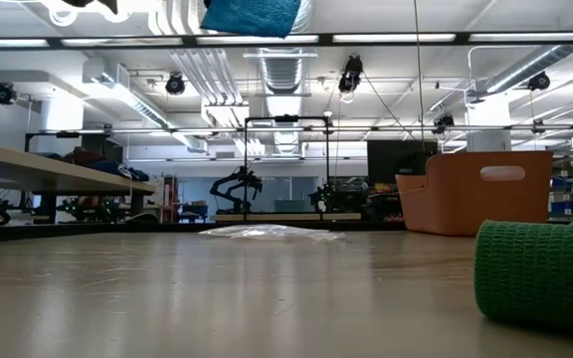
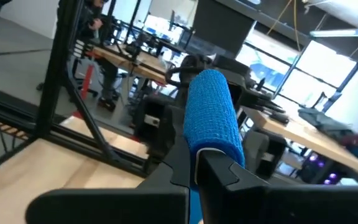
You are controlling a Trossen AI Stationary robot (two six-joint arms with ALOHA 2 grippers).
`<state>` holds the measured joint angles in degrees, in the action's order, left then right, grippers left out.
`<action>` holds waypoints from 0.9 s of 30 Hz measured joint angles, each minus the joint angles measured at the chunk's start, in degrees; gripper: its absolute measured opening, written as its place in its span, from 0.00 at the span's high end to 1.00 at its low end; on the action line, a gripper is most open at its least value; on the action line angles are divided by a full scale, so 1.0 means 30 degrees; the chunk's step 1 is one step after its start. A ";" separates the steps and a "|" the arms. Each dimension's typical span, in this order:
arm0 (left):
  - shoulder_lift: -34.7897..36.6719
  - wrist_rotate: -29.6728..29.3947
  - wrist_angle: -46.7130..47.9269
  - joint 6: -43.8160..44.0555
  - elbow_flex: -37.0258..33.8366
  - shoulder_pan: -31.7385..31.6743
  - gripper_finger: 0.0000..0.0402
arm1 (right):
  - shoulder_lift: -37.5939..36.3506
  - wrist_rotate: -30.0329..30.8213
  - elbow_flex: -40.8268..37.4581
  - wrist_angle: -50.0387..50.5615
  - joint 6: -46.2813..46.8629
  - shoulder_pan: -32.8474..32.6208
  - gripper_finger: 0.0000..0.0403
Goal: Roll bandage
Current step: Roll the blue bandage
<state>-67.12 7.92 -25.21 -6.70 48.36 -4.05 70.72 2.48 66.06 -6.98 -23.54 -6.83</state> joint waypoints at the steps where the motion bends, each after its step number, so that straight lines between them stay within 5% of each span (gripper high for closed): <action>1: -0.0232 0.0059 -0.0199 -0.0163 0.0112 0.0000 0.30 | 0.0000 -0.0020 0.0000 0.0020 0.0118 -0.0002 1.00; 8: -0.1576 0.0059 -0.0733 -0.0402 0.1078 0.0000 0.45 | 0.0000 -0.0870 0.0000 0.0395 0.1100 0.0007 1.00; 15: -0.1088 0.0025 0.0909 -0.1164 0.1803 0.0051 0.94 | -0.0007 -0.3029 -0.0007 0.1807 0.2450 -0.0007 1.00; 27: 0.0944 -0.0926 0.3186 -0.3837 0.4270 0.0056 1.00 | 0.0545 -0.4030 -0.0015 0.4595 0.3414 0.0000 1.00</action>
<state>-64.29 5.14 -15.66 -18.21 61.17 -3.89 72.35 -9.61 66.02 6.80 -13.30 -6.83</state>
